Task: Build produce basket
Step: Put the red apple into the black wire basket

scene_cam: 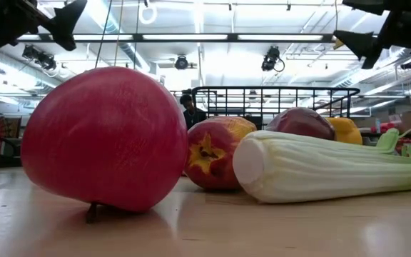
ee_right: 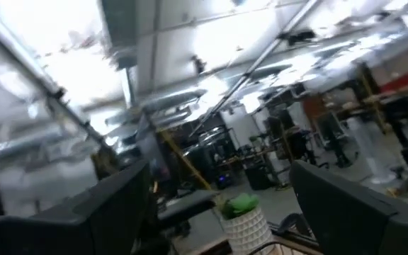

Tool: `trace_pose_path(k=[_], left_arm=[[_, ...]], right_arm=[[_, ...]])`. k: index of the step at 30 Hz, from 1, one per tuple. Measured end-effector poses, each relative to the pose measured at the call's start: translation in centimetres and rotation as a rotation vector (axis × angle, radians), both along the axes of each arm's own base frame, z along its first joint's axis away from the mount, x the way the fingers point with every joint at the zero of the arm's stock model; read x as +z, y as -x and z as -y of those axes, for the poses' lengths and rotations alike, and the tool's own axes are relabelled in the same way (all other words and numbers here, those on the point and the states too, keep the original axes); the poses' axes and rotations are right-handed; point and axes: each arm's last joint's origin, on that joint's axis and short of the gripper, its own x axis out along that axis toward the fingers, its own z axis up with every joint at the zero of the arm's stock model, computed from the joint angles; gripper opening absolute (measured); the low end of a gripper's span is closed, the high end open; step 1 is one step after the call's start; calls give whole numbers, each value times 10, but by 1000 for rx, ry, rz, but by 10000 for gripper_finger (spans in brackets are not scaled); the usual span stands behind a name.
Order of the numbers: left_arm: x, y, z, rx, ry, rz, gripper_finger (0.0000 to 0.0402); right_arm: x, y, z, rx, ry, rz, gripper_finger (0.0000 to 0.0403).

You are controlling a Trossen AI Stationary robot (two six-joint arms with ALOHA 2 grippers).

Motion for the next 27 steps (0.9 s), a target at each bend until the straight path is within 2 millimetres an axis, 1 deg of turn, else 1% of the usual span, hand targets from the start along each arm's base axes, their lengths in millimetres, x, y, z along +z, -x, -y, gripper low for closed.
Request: trace_pose_path(k=[3,5,10,13,16,18,22,25,27], left_arm=[[0,0,-3,87,40,6,348],[0,0,-4,124,41,6,348],[1,1,-4,141,45,12,348],[2,1,-4,143,44,23,348],[2,1,-4,149,46,22,348],[2,1,-4,151,45,21,348],[2,1,-6,225,-21,21,348],[1,1,-7,283,-94,16,348],[1,1,-7,330,-140,12,348]], right_arm=[[1,0,-3,71,85,-1,346],[2,0,-4,80,137,-1,346],[0,-1,-4,100,116,-16,346],[1,-1,-4,71,161,-18,346],[5,2,-1,-10,134,17,346],[7,3,1,-108,126,0,346],[19,3,7,-280,80,-116,346],[28,3,14,-426,-33,-219,346],[28,0,17,-480,-94,-303,346]])
